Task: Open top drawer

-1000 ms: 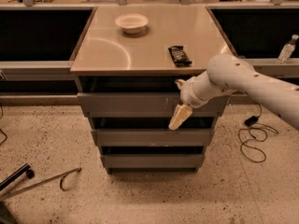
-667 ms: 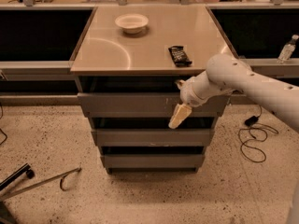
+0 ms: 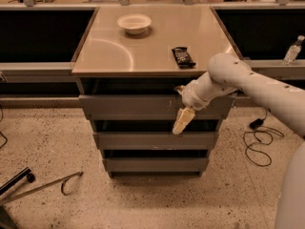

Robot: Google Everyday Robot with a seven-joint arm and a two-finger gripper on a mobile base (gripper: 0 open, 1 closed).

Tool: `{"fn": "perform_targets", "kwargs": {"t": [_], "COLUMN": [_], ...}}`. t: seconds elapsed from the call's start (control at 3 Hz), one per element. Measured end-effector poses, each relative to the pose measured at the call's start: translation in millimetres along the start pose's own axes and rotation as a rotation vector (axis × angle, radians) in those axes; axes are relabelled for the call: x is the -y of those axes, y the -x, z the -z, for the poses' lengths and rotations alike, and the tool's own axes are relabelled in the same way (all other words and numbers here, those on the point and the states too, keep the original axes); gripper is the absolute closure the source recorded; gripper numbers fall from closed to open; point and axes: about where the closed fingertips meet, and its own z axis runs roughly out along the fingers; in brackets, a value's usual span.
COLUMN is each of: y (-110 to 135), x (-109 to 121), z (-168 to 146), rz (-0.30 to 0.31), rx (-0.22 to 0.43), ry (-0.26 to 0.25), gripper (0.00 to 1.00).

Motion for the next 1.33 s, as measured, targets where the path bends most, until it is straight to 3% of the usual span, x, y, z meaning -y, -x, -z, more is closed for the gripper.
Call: {"fn": "perform_targets", "kwargs": {"t": [0.67,1.0,1.33], "y": [6,16,16], "x": [-61,-78,-78], "z": [20,29,29], "rz": [0.007,0.026,0.027], "rx": [0.034,0.051,0.051], "ry": [0.141,0.168,0.168], "gripper": [0.0,0.0,0.0]}}
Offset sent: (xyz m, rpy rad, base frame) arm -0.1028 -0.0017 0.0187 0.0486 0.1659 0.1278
